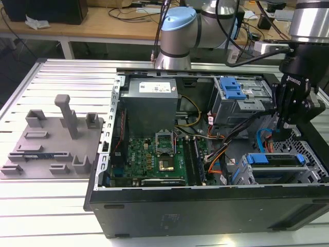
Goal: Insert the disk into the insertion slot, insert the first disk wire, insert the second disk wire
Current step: 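Insert the first disk wire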
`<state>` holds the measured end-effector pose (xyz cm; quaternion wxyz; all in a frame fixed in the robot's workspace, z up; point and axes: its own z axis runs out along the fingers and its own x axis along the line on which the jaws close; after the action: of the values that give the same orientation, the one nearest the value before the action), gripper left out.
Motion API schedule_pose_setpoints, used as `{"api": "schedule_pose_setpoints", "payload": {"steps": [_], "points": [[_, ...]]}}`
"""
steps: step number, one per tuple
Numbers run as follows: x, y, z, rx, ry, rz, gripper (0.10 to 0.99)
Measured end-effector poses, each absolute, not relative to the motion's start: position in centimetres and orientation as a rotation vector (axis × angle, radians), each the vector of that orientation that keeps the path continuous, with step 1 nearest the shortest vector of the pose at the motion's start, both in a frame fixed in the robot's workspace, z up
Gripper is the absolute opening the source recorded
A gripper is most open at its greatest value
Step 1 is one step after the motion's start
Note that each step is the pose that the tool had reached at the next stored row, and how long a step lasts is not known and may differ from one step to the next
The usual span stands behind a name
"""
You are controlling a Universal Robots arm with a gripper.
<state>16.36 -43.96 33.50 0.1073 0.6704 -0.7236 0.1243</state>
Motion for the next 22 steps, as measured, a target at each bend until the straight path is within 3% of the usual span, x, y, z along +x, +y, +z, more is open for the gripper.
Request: {"api": "schedule_pose_setpoints", "payload": {"steps": [22], "points": [[17.2, -45.9, 34.1, 1.982, -2.175, 0.226, 0.165]]}}
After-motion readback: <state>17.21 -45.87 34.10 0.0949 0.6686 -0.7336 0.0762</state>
